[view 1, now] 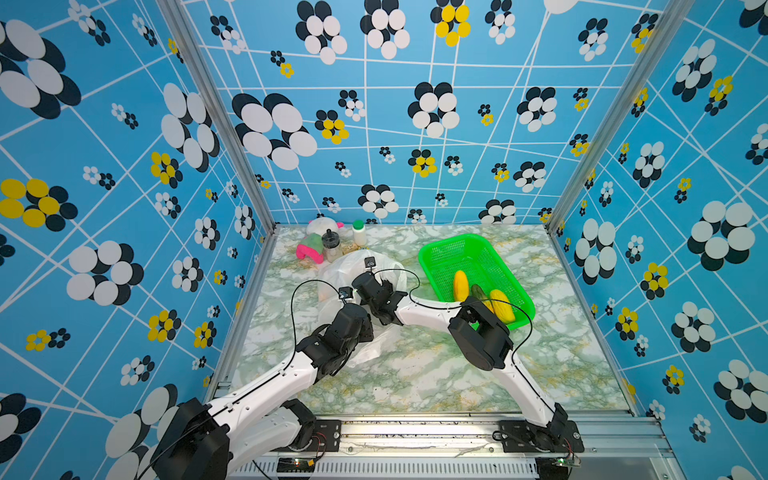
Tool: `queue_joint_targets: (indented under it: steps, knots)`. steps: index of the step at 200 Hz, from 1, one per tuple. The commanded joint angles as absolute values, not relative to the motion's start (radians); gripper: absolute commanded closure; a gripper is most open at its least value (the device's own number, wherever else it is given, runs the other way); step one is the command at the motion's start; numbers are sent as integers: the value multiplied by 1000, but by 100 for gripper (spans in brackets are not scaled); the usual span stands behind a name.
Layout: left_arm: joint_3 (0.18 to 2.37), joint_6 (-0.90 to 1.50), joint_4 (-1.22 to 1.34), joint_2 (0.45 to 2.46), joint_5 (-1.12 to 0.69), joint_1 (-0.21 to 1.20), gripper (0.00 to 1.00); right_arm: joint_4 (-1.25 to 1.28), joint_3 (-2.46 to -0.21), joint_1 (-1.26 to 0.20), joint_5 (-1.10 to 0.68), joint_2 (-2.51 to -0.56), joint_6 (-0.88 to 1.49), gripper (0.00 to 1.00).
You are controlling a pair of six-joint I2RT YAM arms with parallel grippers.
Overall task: Untie the knot of the plastic bag and take out the fruit
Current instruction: Pick up the fruit from the plastic bag.
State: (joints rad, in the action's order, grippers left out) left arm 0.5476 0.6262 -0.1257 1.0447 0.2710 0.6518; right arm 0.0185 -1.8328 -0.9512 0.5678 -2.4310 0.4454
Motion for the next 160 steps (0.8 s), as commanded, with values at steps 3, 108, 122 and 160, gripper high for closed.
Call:
queue_joint_targets:
  steps: [3, 108, 122, 160]
  knots:
    - [582, 606, -115, 1054, 244, 645, 100, -61, -1864, -942, 571, -2472, 450, 18]
    - [546, 617, -69, 1136, 279, 645, 100, 127, -1564, -960, 351, -2194, 353, 59]
    - [547, 617, -69, 1167, 295, 647, 100, 178, -1481, -963, 320, -2121, 351, 60]
    - [532, 616, -59, 1194, 332, 650, 100, 266, -1328, -964, 301, -2002, 359, 62]
